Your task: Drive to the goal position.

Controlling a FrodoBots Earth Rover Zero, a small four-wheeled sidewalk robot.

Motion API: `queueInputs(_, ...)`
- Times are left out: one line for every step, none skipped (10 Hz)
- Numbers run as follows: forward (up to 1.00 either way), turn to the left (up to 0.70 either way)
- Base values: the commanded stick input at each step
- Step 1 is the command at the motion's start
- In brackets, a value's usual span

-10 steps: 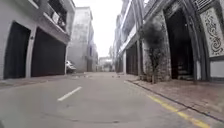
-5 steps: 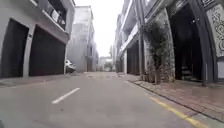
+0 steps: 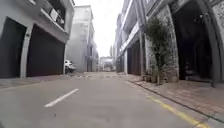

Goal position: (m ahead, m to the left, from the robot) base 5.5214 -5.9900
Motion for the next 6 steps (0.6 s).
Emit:
queueInputs(0.48, -0.48)
queueInputs(0.48, -0.48)
queueInputs(0.48, 0.00)
queueInputs(0.48, 0.00)
queueInputs(0.48, 0.00)
queueInputs(0.48, 0.00)
